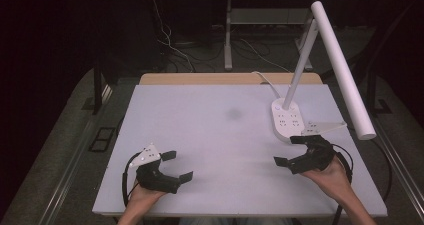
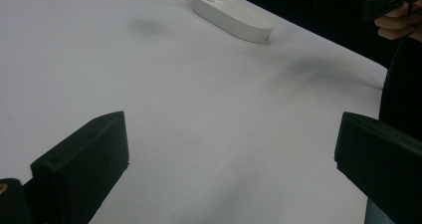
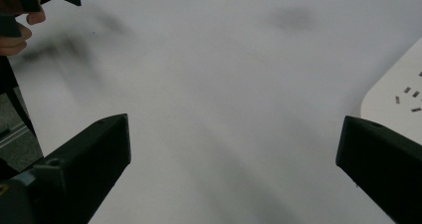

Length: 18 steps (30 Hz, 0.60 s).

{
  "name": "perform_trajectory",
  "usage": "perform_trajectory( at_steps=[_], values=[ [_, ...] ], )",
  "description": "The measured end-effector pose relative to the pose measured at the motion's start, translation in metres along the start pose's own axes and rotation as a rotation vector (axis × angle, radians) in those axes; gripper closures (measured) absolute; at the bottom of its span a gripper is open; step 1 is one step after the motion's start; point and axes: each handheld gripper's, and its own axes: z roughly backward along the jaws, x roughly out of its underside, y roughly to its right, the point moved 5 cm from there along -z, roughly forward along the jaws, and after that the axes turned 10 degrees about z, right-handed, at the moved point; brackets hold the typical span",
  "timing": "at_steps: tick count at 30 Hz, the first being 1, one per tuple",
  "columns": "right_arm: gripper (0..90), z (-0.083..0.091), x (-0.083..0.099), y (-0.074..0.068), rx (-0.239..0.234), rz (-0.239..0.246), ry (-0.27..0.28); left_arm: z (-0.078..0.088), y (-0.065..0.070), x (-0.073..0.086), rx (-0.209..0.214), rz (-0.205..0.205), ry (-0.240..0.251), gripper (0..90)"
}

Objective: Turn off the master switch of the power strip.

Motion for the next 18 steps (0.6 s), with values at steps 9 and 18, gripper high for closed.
perform_trajectory(
  at_steps=[9, 18],
  values=[
    [0.1, -0.007, -0.013, 0.006, 0.010, 0.022, -0.023, 0.000, 0.000, 0.000, 0.005, 0.002, 0.000, 0.0],
    [0.1, -0.012, -0.028, 0.016, 0.025, 0.037, -0.045, 0.000, 0.000, 0.000, 0.008, -0.001, -0.002, 0.0]
  ],
)
